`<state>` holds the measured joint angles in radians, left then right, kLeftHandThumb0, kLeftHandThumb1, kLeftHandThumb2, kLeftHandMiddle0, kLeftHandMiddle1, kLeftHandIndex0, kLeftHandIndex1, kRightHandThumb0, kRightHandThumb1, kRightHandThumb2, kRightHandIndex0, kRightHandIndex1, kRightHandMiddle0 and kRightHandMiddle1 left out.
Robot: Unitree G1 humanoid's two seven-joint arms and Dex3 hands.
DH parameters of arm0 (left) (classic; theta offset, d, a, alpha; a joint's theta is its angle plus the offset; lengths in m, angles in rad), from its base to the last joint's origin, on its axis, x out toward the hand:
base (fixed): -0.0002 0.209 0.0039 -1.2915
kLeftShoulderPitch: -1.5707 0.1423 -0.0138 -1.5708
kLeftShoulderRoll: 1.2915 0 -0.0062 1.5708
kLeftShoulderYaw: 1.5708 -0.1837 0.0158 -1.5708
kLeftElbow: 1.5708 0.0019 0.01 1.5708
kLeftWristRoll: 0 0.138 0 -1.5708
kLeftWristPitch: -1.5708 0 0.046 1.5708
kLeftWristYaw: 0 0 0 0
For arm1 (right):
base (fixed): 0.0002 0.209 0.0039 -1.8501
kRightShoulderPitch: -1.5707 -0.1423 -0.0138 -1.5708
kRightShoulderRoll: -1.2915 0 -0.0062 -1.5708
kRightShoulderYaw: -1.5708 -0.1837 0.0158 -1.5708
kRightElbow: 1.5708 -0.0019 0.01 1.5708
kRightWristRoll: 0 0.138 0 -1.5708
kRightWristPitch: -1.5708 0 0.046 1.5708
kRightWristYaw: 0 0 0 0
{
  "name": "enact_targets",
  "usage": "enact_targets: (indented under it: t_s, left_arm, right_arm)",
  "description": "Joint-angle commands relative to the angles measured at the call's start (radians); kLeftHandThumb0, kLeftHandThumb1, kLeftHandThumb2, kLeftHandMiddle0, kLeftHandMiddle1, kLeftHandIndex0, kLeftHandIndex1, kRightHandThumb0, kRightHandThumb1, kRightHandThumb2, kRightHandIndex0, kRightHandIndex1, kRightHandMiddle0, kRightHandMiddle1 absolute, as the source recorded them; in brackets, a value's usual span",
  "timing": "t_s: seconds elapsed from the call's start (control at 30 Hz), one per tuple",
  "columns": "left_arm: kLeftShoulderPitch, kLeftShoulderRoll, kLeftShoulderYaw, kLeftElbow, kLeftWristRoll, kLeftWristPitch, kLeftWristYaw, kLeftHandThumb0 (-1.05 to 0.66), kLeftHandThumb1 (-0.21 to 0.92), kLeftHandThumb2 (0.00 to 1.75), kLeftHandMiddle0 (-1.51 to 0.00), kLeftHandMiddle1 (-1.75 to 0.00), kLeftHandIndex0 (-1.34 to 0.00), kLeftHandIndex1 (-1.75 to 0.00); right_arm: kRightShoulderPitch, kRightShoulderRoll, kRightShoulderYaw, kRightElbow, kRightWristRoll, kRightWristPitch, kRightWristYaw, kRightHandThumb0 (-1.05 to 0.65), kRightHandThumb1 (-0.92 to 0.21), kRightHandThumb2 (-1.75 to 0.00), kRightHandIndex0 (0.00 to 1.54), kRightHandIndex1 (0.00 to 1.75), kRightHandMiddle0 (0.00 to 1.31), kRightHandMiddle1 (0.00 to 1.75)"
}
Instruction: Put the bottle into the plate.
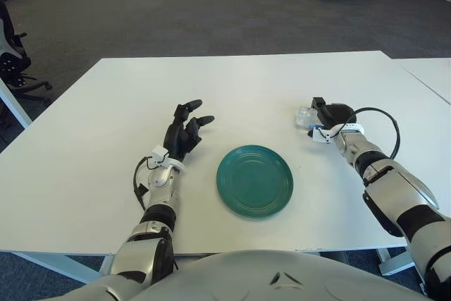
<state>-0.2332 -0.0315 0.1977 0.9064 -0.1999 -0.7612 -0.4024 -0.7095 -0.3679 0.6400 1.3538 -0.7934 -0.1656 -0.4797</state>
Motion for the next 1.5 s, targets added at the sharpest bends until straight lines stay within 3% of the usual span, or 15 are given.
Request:
enact_targets:
  t_s: [0.0,0.5,0.6,0.8,0.97,1.13,1.33,1.47]
  left_arm:
    - [0.048,-0.015,0.007,0.035,-0.018,0.003,-0.002,-0.87,0.92,0.85,-0.55,-0.87,-0.13,-1.15]
    - [0.036,-0.010,0.010,0.083,-0.010,0.025,0.007,-0.88,0.92,0.83,-0.46,-0.84,-0.09,-1.13]
    - [0.034,-0.003,0.009,0.097,-0.003,0.036,0.011,-0.88,0.92,0.83,-0.42,-0.78,-0.07,-1.11]
    - [0.020,0.022,0.001,0.153,0.031,0.103,0.043,-0.83,0.92,0.86,-0.33,-0.37,-0.01,-0.94]
    - [-0.007,0.037,-0.011,0.204,0.061,0.184,0.078,-0.81,0.92,0.88,-0.28,-0.18,0.00,-0.77]
    - [-0.030,0.044,-0.019,0.236,0.081,0.233,0.107,-0.79,0.92,0.89,-0.25,-0.11,0.00,-0.68]
    - [-0.052,0.046,-0.029,0.260,0.097,0.271,0.137,-0.78,0.92,0.90,-0.23,-0.08,0.00,-0.65]
    - [-0.059,0.043,-0.029,0.268,0.099,0.278,0.143,-0.77,0.92,0.90,-0.23,-0.07,0.00,-0.64]
  right_arm:
    - [0.047,-0.001,0.024,0.019,-0.024,-0.017,0.017,-0.46,-0.35,-1.27,1.06,1.75,0.58,1.75]
    - [0.026,-0.026,-0.018,-0.013,0.013,-0.085,-0.019,-0.45,-0.38,-1.23,1.08,1.75,0.55,1.75]
    - [0.023,-0.035,-0.029,-0.023,0.020,-0.103,-0.018,-0.45,-0.39,-1.23,1.10,1.75,0.55,1.75]
    - [0.010,-0.065,-0.056,-0.075,0.043,-0.168,-0.023,-0.45,-0.39,-1.22,1.15,1.75,0.55,1.75]
    - [0.024,-0.099,-0.067,-0.187,0.037,-0.240,-0.059,-0.45,-0.38,-1.23,1.21,1.75,0.56,1.75]
    - [0.060,-0.132,-0.078,-0.302,0.025,-0.287,-0.088,-0.46,-0.34,-1.29,1.24,1.75,0.59,1.75]
    - [0.150,-0.193,-0.124,-0.595,0.037,-0.325,-0.046,-0.48,-0.28,-1.36,1.27,1.75,0.63,1.75]
    - [0.199,-0.206,-0.151,-0.724,0.041,-0.330,-0.017,-0.49,-0.26,-1.38,1.28,1.75,0.65,1.75]
